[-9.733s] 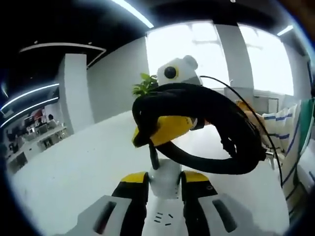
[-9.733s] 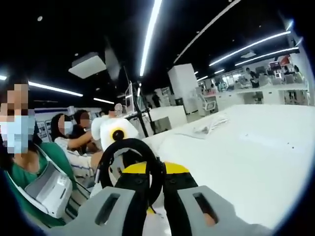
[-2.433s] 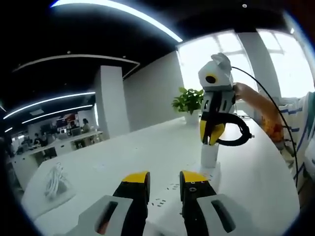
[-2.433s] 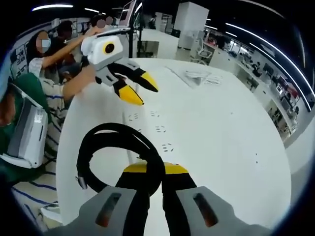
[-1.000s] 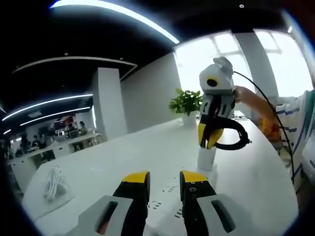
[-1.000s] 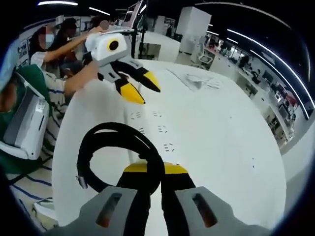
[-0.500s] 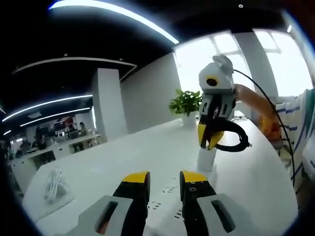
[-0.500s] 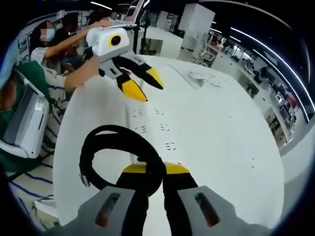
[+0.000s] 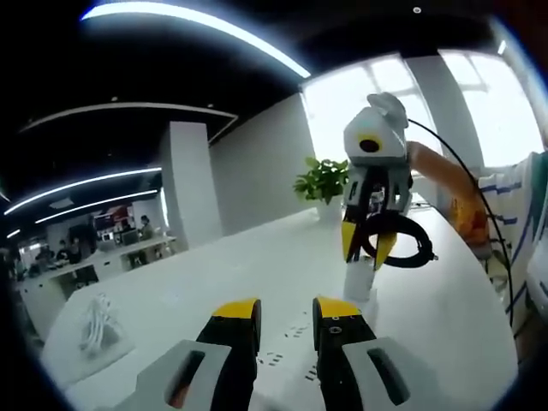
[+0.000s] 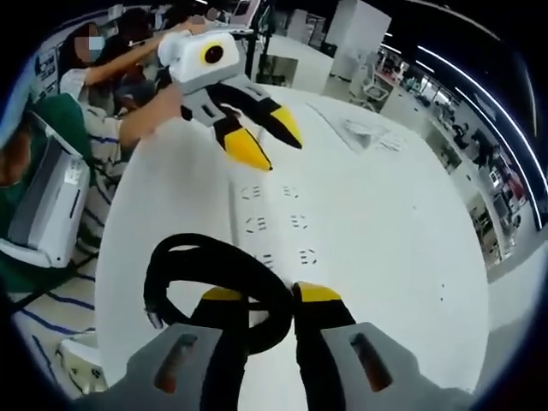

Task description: Straighten the power strip on the desk, plug the charger into it

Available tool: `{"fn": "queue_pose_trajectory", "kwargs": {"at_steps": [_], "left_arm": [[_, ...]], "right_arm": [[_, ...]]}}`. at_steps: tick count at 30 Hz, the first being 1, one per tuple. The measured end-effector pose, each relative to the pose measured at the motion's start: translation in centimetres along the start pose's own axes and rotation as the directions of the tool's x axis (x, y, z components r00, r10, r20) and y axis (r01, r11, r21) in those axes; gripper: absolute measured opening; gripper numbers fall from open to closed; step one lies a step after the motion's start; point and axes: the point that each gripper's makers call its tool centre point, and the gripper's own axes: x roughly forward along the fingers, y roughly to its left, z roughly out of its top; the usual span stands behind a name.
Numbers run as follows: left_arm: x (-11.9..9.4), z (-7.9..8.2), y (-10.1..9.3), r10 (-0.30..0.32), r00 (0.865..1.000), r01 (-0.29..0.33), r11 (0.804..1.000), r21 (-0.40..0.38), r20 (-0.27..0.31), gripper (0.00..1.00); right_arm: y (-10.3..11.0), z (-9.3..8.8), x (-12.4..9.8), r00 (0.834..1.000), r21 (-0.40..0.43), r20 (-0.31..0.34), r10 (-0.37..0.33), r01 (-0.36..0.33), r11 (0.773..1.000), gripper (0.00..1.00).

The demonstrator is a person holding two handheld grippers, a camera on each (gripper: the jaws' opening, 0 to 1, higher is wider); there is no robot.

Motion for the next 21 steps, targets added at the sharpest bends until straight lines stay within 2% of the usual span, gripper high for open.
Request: {"fn": "queue_pose_trajectory", "kwargs": {"at_steps": [4,11,15,21], "left_arm": [[-0.1,0.2,0.0,0.001,1.0,-0.001,1.0,0.001,0.006,0.24],[-0.2,0.3,0.1,0.006,1.0,-0.006,1.0,0.0,0.006,0.24],[-0.2,0.1,0.1,0.005,1.0,-0.005,1.0,0.003,-0.005,0.24],[-0.2,-0.2,0.2,0.007,1.0,-0.007,1.0,0.01,-0.02,0.24]], "right_arm": [[0.1,-0.8,0.4,0.997,-0.033,-0.083,-0.004,0.001,0.999,0.22],[0.1,-0.8,0.9,0.993,-0.053,-0.115,-0.004,-0.003,0.999,0.23],[0.1,-0.9,1.0,0.987,-0.091,-0.158,-0.006,-0.008,0.996,0.23],[-0.1,-1.1,1.2,0.983,-0.059,-0.183,0.001,-0.012,0.998,0.23]]}}
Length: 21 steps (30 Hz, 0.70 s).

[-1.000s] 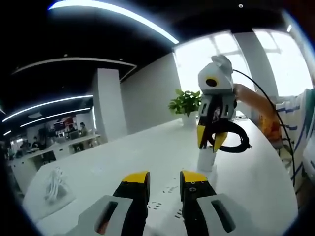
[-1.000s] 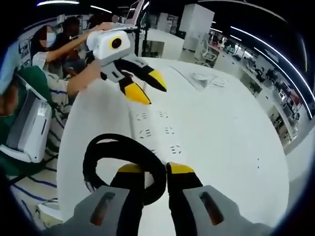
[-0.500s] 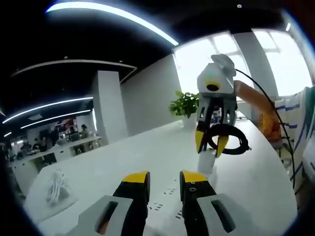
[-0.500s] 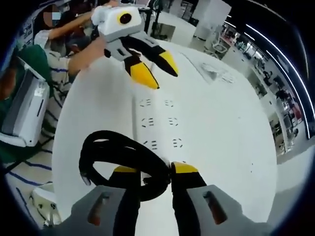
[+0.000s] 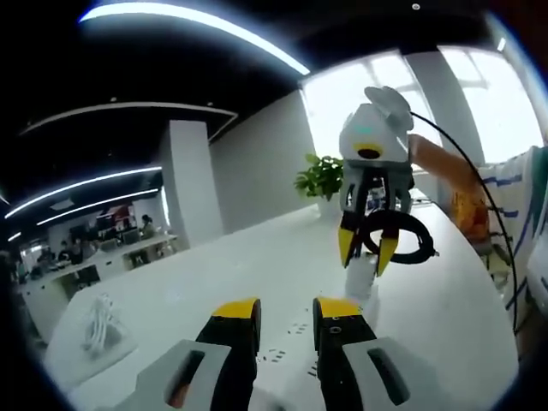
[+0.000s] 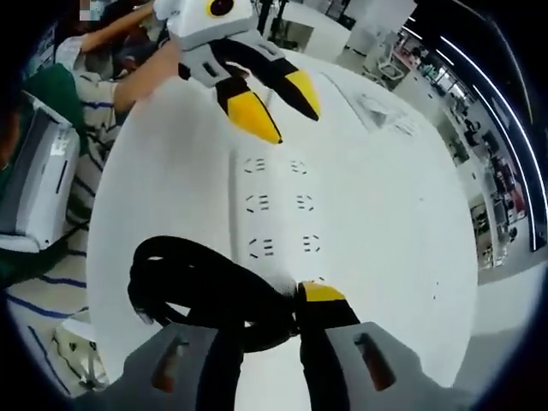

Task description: Straighten the power strip on the desk, plug the charger into it

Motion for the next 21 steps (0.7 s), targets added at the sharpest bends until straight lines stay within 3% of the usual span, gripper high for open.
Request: {"fn": "queue_pose_trajectory", "kwargs": {"at_steps": [3,6,9,16,21], "left_arm": [[0.03,-0.12,-0.07,-0.001,1.0,0.001,1.0,0.0,-0.002,0.24],[0.02,-0.22,-0.15,-0.003,1.0,0.003,1.0,0.003,-0.005,0.24],[0.04,-0.3,-0.12,-0.003,1.0,0.003,1.0,0.0,-0.006,0.24],[0.15,-0.29,-0.31,-0.012,1.0,0.012,1.0,0.001,-0.007,0.24],[0.27,-0.66,-0.46,-0.014,1.0,0.014,1.0,0.011,-0.022,0.24]], "right_arm": [[-0.08,-0.09,0.04,0.999,0.075,0.037,0.025,-0.028,0.997,0.22],[-0.05,-0.51,-0.08,0.998,0.034,0.048,0.033,-0.034,0.999,0.21],[-0.2,-0.56,-0.07,0.996,0.071,0.074,0.049,-0.054,0.996,0.21],[-0.11,-0.21,0.23,0.999,0.045,0.034,0.037,-0.039,0.998,0.21],[-0.11,-0.73,0.05,0.997,0.046,0.062,0.041,-0.044,0.998,0.21]]}}
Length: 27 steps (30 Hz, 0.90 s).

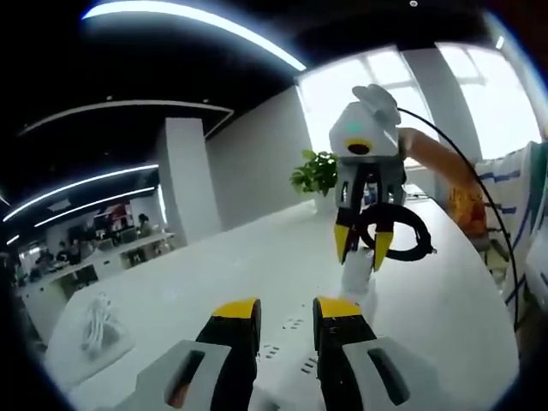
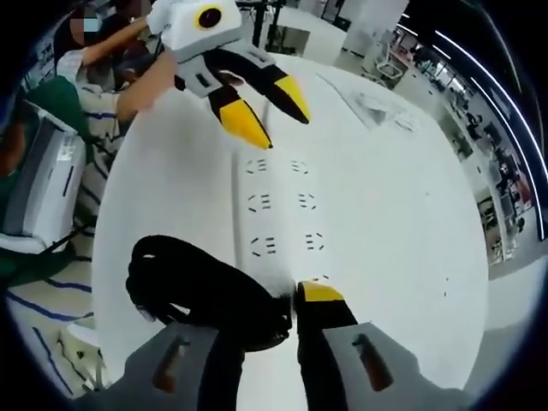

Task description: Straighten the power strip on the desk, plug the charger into it

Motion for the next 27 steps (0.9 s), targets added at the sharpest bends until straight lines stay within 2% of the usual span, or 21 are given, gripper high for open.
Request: {"fn": "queue_pose_trajectory", "kwargs": {"at_steps": [2,4,8,12,19,23,27], "left_arm": [[0.0,0.01,0.06,0.001,1.0,-0.001,1.0,0.0,0.0,0.24],[0.0,0.07,0.09,0.001,1.0,-0.001,1.0,-0.002,0.002,0.24],[0.02,0.05,0.09,0.0,1.0,0.0,1.0,-0.001,0.001,0.24],[0.09,0.05,-0.01,-0.005,1.0,0.005,1.0,-0.002,0.001,0.24],[0.01,0.12,0.24,0.001,1.0,-0.001,1.0,-0.001,0.002,0.24],[0.1,0.05,0.18,-0.001,1.0,0.001,1.0,-0.002,-0.001,0.24],[0.16,-0.02,0.13,0.0,1.0,0.0,1.0,0.0,-0.003,0.24]], "right_arm": [[0.09,0.0,0.06,1.0,0.004,0.028,0.0,0.0,1.0,0.2],[0.18,0.18,0.17,1.0,-0.001,0.027,0.002,-0.002,1.0,0.2],[0.32,0.45,0.51,0.999,-0.034,-0.036,-0.004,0.002,0.999,0.21],[0.3,0.64,0.7,0.998,-0.042,-0.068,-0.004,0.001,0.999,0.21],[0.18,0.37,0.54,0.999,-0.013,-0.032,0.02,-0.02,1.0,0.21],[0.25,0.45,0.71,0.997,-0.019,-0.072,0.028,-0.029,0.999,0.21],[0.28,0.35,0.76,0.996,-0.025,-0.078,0.034,-0.036,0.999,0.21]]}}
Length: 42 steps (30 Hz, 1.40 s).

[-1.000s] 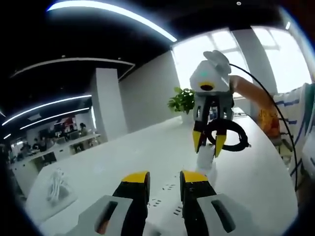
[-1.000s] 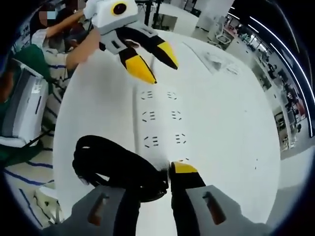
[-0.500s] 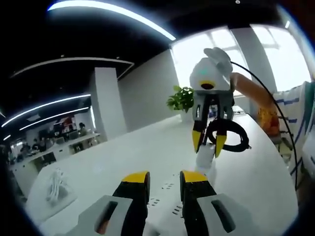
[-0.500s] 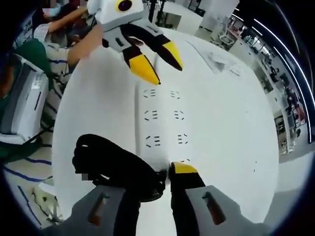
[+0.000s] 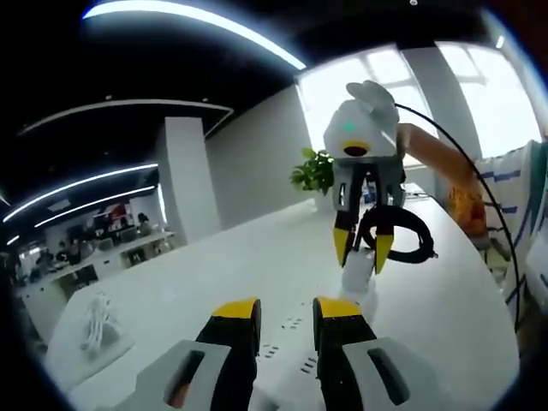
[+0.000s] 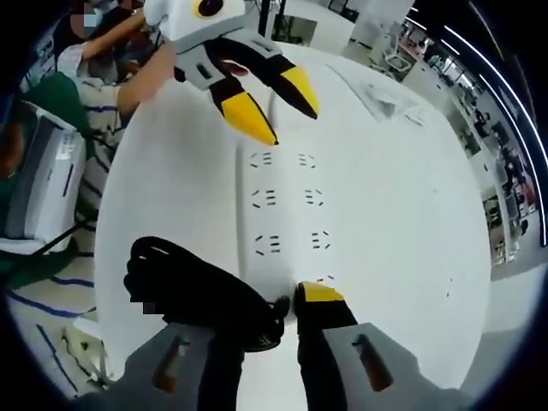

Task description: Straighten the power strip on the desk, plug the charger into it

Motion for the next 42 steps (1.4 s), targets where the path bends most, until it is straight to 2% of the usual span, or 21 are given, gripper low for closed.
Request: {"fn": "queue_pose_trajectory", "kwargs": {"at_steps": [3,7,21,33,42], "left_arm": [[-0.03,-0.05,0.03,0.001,1.0,-0.001,1.0,0.001,-0.003,0.24],[-0.13,0.03,0.13,0.002,1.0,-0.002,1.0,0.0,0.0,0.24],[-0.38,0.19,0.43,0.013,1.0,-0.013,1.0,0.007,0.003,0.24],[-0.38,-0.48,0.4,0.014,0.999,-0.013,1.0,0.025,-0.037,0.25],[-0.38,-0.56,0.19,0.008,0.999,-0.007,1.0,0.026,-0.042,0.25]], "right_arm": [[0.1,0.1,0.13,0.999,-0.014,-0.031,-0.006,0.005,1.0,0.21],[0.0,0.0,0.12,0.999,-0.013,-0.041,-0.007,0.007,1.0,0.21],[-0.04,-0.01,0.07,1.0,0.002,-0.002,-0.014,0.014,1.0,0.22],[-0.06,-0.1,-0.01,0.999,0.019,0.029,-0.029,0.029,0.999,0.23],[0.02,-0.01,-0.04,0.996,0.025,0.068,-0.053,0.051,0.998,0.24]]}}
